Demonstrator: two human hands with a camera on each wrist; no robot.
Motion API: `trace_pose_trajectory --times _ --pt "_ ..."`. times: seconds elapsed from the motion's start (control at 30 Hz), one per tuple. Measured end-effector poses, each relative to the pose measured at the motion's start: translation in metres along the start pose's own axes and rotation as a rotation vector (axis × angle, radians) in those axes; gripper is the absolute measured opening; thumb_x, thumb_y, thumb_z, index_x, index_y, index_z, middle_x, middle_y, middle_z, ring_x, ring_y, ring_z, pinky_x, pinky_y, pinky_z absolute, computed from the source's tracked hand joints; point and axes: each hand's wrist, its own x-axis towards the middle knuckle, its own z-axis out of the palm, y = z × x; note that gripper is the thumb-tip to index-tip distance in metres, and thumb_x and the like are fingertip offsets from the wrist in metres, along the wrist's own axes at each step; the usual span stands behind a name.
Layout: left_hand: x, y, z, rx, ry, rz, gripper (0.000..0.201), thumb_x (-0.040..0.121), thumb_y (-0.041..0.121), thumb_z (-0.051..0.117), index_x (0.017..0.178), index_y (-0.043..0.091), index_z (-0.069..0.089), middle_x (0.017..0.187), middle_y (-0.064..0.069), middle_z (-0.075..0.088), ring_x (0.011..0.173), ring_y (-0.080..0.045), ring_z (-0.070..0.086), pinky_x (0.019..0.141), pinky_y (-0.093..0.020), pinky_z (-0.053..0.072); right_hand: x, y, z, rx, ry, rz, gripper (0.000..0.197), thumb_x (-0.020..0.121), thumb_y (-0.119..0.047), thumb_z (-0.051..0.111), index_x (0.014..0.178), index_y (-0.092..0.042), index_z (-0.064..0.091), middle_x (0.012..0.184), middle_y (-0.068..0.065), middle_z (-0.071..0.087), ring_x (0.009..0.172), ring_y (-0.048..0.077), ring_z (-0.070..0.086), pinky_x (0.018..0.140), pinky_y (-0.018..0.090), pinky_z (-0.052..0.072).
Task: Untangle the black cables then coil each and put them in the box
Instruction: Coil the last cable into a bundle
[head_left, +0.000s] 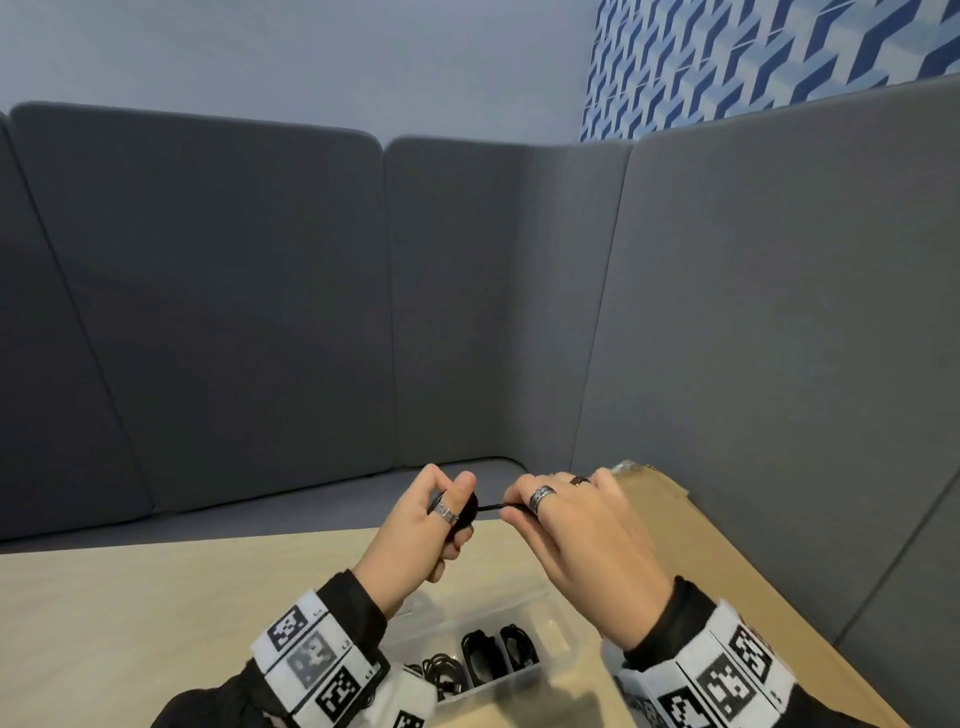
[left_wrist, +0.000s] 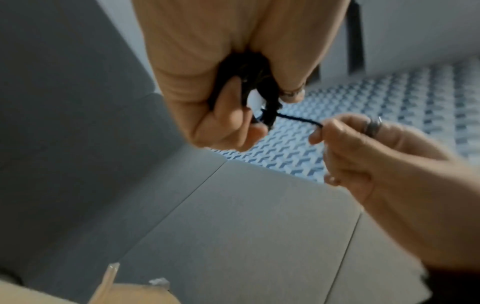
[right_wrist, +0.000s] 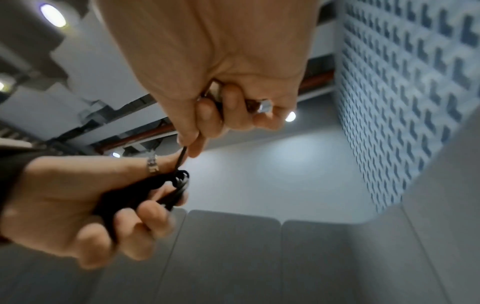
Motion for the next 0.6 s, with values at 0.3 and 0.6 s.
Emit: trace_pose_trajectory --times 0.3,0.6 --pt "-0.006 0.009 0.008 -0.366 -0.057 -0.017 0.034 0.077 0.043 0.051 0.071 0.010 0.060 0.064 -0.008 0.057 0.062 -0.024 0.060 0.057 -0.032 0.054 0.010 0.013 0.033 0.661 0.200 0.376 0.012 0.086 -0.037 0.059 0.079 -0.034 0.068 0.081 -0.016 0.055 0.086 0.006 0.046 0.079 0.013 0.036" --pt "-0.003 -0.007 0.022 0.102 0.206 0.254 0.039 0.083 0.050 0.037 0.071 0.012 0.038 0.057 0.012 0.040 0.053 -0.002 0.039 0.054 -0.019 0.034 0.011 -0.016 0.043 1.636 0.016 0.866 0.015 0.093 -0.012 0.054 0.098 -0.004 0.065 0.081 0.007 0.071 0.076 0.015 0.066 0.066 0.026 0.054"
